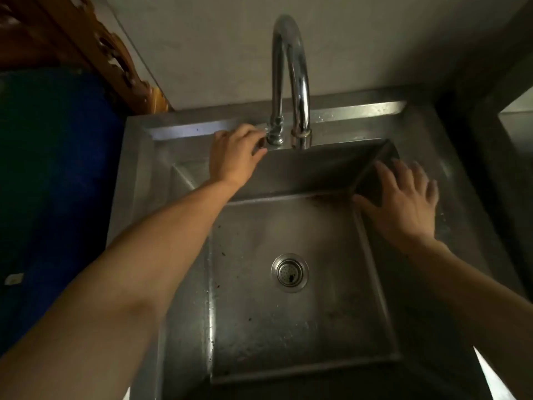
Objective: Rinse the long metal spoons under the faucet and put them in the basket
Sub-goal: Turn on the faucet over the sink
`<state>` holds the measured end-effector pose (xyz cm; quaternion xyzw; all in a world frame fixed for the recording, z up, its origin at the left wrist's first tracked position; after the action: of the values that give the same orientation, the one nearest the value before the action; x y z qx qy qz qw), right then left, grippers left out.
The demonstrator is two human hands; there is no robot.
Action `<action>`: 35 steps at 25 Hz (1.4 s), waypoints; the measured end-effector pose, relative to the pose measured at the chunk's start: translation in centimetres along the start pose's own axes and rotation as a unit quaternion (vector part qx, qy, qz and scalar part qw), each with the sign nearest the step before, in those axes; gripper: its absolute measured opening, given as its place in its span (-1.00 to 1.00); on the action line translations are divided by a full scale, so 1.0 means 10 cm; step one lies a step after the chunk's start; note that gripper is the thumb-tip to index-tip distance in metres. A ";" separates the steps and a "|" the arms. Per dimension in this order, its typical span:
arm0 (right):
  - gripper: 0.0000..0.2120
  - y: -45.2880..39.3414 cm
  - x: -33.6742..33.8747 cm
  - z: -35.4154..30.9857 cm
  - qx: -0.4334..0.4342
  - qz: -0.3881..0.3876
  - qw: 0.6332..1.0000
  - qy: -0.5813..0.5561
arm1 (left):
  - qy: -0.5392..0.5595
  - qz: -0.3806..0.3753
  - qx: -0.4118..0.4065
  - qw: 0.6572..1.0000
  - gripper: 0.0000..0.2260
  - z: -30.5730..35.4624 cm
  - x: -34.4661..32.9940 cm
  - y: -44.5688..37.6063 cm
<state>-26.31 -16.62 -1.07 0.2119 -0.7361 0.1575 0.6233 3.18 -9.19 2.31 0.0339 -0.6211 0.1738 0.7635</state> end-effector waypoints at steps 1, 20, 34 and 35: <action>-0.24 0.00 -0.06 0.18 -0.027 -0.018 0.999 0.016 | -0.003 -0.001 -0.010 1.000 -0.74 0.01 0.00 -0.02; -0.29 0.26 -0.54 0.79 -0.001 -0.058 0.990 0.126 | -0.081 0.062 -0.082 0.991 -0.82 0.08 0.04 -0.05; -0.26 0.25 -0.60 0.85 0.001 -0.046 0.991 0.125 | -0.084 0.035 -0.125 0.988 -0.88 0.22 0.22 -0.09; -0.26 0.25 -0.60 0.85 0.001 -0.045 0.991 0.126 | -0.079 0.038 -0.127 0.988 -0.89 0.23 0.23 -0.09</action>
<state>-34.02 -17.96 -8.34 0.2234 -0.6415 0.1553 0.7172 1.71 -10.18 5.22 -0.0735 -0.6970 0.1187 0.7033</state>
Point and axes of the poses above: each hand's wrist, its own y-axis away from the middle knuckle, its own x-axis out of the back of the hand, z = x × y, the point moved 10 cm from there along -y, towards the middle knuckle, and after that the axes turned 4 degrees about -z, right-handed, at the moved point
